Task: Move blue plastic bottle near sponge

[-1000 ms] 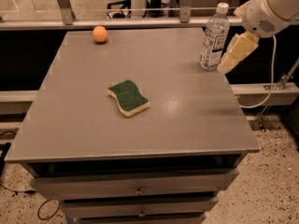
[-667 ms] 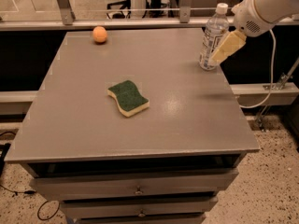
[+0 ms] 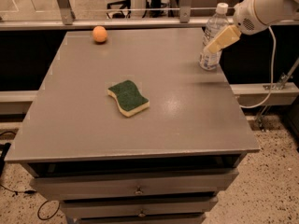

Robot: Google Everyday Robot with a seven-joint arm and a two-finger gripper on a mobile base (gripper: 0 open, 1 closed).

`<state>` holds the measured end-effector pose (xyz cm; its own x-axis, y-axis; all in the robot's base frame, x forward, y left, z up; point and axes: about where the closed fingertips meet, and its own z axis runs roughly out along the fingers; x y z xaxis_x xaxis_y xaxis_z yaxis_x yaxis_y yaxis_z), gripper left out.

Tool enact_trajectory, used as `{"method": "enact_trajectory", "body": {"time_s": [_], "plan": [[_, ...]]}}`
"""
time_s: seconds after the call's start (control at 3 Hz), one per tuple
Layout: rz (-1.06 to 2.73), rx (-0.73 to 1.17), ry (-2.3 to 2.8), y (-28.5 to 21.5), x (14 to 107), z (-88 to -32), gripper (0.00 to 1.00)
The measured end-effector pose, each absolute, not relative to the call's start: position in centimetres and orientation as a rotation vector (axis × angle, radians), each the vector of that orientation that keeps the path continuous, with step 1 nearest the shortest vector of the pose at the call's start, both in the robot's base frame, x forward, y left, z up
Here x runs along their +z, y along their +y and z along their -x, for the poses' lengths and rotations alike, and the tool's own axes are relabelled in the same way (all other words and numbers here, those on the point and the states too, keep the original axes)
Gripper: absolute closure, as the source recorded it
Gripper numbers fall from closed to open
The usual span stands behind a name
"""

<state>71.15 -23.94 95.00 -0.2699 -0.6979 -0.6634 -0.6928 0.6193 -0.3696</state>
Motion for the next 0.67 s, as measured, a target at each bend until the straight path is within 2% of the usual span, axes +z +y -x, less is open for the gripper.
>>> {"method": "enact_trajectory", "body": {"time_s": [0.33,0.67], "plan": [[0.931,0.201,1.983,-24.85,93.75,-71.47,0.00],[0.868,0.326,1.966,-24.66,93.33,-71.09,0.00]]}}
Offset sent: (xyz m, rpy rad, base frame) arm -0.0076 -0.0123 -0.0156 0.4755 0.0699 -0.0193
